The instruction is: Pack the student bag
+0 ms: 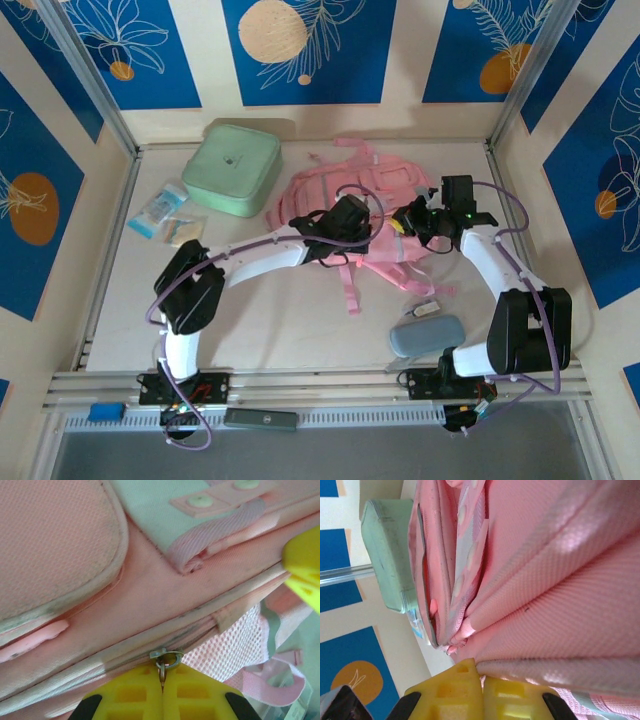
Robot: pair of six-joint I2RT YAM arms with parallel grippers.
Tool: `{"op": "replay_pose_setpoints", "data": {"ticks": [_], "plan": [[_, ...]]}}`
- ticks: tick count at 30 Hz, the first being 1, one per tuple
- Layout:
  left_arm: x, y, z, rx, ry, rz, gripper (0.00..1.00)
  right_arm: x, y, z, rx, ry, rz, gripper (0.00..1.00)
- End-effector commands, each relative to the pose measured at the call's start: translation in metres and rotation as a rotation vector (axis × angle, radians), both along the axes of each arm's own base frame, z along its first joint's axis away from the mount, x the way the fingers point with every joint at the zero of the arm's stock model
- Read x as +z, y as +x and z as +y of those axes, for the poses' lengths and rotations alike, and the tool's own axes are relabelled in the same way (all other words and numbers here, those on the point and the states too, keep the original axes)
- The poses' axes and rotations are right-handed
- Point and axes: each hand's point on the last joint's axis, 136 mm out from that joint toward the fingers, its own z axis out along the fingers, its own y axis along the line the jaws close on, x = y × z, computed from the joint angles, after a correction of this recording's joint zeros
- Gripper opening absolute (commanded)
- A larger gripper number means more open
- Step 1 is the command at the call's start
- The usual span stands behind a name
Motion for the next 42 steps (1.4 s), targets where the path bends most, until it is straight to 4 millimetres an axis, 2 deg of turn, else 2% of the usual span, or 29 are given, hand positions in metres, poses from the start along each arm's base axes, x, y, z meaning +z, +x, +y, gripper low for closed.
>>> {"op": "replay_pose_setpoints", "data": {"ticks": [1,3,5,11,18,24,28,30,34,38,42], "plan": [[-0.024,-0.015,0.034,-0.014,0.109,0.073,0.0,0.035,0.018,-0.002,0.043,0.008,-0.123,0.0],[-0.036,-0.011,0.047,0.018,0.125,0.089,0.0,0.036,0.018,-0.001,0.058,0.005,-0.126,0.0],[-0.041,-0.005,0.049,0.031,0.089,0.105,0.0,0.035,0.017,0.002,0.065,0.005,-0.126,0.0],[-0.035,0.012,0.021,0.004,-0.014,0.067,0.0,0.027,0.012,0.015,0.084,0.02,-0.109,0.0],[-0.031,0.023,0.01,0.006,-0.057,0.027,0.16,0.024,0.011,0.02,0.096,0.028,-0.098,0.0],[-0.033,0.027,0.004,0.012,-0.083,0.02,0.22,0.024,0.012,0.022,0.098,0.022,-0.099,0.0],[-0.038,0.033,0.007,0.036,-0.065,0.004,0.22,0.025,0.011,0.021,0.098,0.019,-0.098,0.0],[-0.038,0.034,0.011,0.052,-0.057,-0.01,0.13,0.026,0.012,0.02,0.099,0.014,-0.105,0.0],[-0.029,0.033,0.02,0.058,-0.036,-0.045,0.0,0.026,0.014,0.012,0.091,-0.023,-0.109,0.0],[-0.019,0.027,0.04,0.065,0.021,-0.076,0.0,0.015,0.022,-0.014,0.027,-0.105,-0.112,0.0],[-0.023,0.015,0.062,0.091,0.088,-0.048,0.0,0.011,0.04,-0.039,-0.029,-0.081,-0.101,0.0]]}}
